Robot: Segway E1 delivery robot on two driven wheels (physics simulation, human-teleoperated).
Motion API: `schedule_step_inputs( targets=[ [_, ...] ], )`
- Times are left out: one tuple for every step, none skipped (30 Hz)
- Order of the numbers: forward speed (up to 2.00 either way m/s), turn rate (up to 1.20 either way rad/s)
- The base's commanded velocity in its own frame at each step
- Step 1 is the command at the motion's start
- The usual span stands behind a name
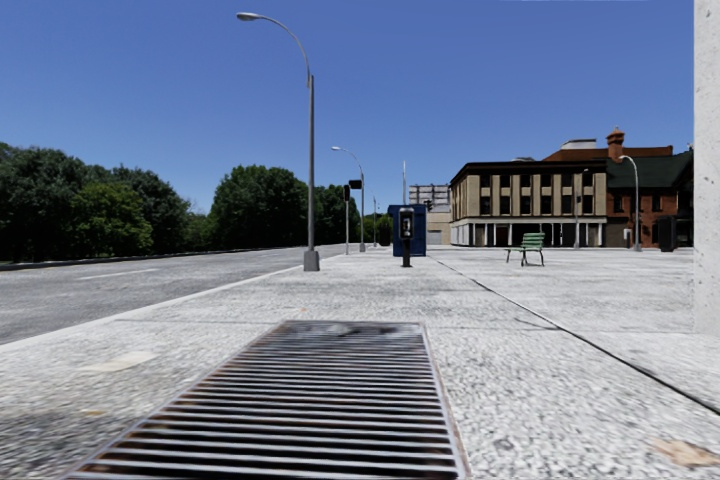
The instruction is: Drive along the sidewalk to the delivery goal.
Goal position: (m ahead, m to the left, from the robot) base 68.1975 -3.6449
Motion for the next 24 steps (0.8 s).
schedule_step_inputs(
  targets=[
    [2.0,0.0],
    [2.0,0.0],
    [2.0,0.0],
    [2.0,0.0],
    [2.0,0.0],
    [2.0,0.0],
    [2.0,0.0],
    [2.0,0.0],
    [2.0,0.0],
    [2.0,0.0],
    [2.0,0.0],
    [2.0,0.0],
    [2.0,0.0],
    [2.0,0.0],
    [2.0,0.0],
    [2.0,0.0],
    [2.0,0.0],
    [2.0,0.0],
    [2.0,0.0],
    [2.0,0.0],
    [2.0,0.0],
    [2.0,0.0],
    [2.0,0.0],
    [2.0,0.0]
  ],
)
